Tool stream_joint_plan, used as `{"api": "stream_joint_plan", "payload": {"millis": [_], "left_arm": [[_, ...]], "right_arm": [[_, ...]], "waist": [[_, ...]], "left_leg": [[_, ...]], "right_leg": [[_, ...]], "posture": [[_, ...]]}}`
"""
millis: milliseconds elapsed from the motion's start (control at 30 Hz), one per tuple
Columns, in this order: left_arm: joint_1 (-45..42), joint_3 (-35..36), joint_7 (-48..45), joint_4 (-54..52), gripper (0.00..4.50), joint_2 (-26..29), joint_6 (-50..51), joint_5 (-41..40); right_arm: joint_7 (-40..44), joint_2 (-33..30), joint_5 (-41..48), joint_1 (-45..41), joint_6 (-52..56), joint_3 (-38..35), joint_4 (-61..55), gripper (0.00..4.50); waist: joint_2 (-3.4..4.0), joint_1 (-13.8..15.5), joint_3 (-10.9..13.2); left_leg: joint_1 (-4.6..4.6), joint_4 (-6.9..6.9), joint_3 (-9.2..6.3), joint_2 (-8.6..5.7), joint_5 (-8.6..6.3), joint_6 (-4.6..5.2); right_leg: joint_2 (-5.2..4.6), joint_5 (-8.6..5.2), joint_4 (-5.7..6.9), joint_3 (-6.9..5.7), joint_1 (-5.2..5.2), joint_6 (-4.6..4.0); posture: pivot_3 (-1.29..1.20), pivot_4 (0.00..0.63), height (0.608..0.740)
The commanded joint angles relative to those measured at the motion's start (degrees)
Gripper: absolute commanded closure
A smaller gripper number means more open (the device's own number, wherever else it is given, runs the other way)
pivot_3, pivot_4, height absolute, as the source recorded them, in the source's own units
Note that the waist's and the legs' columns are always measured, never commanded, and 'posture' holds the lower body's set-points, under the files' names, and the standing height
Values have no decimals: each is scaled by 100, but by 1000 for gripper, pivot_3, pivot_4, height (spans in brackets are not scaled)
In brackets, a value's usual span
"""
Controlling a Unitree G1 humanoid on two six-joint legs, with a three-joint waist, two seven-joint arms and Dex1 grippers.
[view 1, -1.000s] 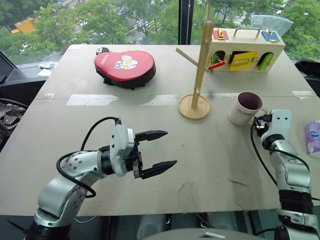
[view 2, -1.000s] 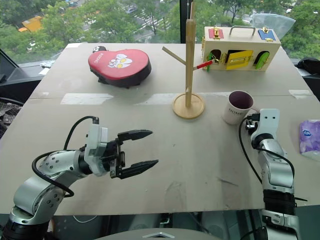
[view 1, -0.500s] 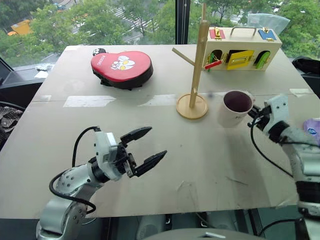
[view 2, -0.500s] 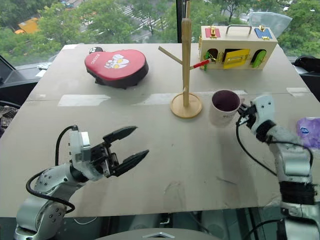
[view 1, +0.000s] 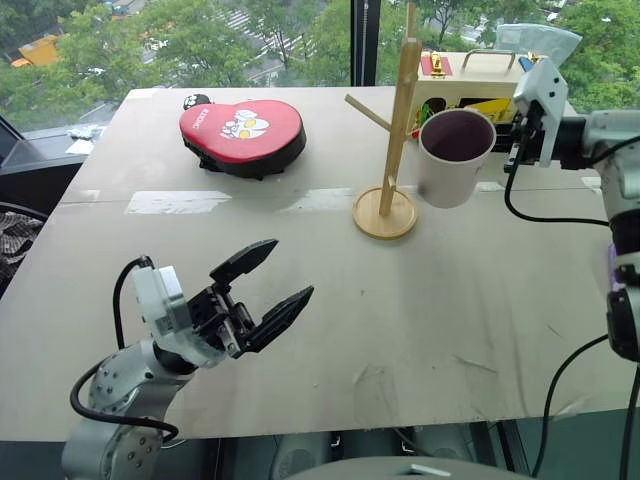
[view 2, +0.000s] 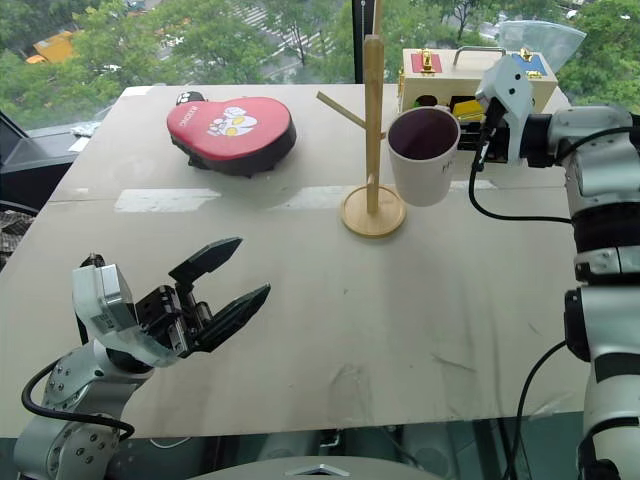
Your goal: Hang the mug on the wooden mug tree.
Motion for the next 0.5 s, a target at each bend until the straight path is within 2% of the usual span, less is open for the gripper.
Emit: {"api": "stream_joint_plan", "payload": {"millis": [33, 300, 467, 500], "left_arm": [[137, -43, 207, -426, 0, -10, 21, -83], [370, -133, 638, -783, 0, -98, -4, -8], [388, 94, 805, -862, 0, -179, -175, -144], [399, 154, 817, -865, 0, -181, -197, -192]], "right_arm": [[321, 146, -304, -647, -626, 59, 867, 4465], [518, 801, -789, -1538, -1394, 157, 2213, 4465], [68, 1138, -1197, -1770, -1680, 218, 2775, 4465], [68, 1175, -1182, -1796, -1648, 158, 2855, 4216]], "waist": [[2, -16, 2], [10, -44, 7], [11, -33, 7], [11, -32, 7]], "left_leg": [[0, 1, 1, 0, 0, 0], [5, -1, 1, 1, 1, -3], [3, -1, 0, 1, 1, -4], [3, -1, 0, 0, 1, -4]], "right_leg": [[0, 0, 0, 2, -1, 0], [1, 0, 6, 2, -1, -2], [-1, 0, 5, 0, -1, -3], [-2, 0, 5, 0, -1, -3]], "posture": [[0, 150, 731], [0, 150, 731], [0, 150, 731], [0, 150, 731]]}}
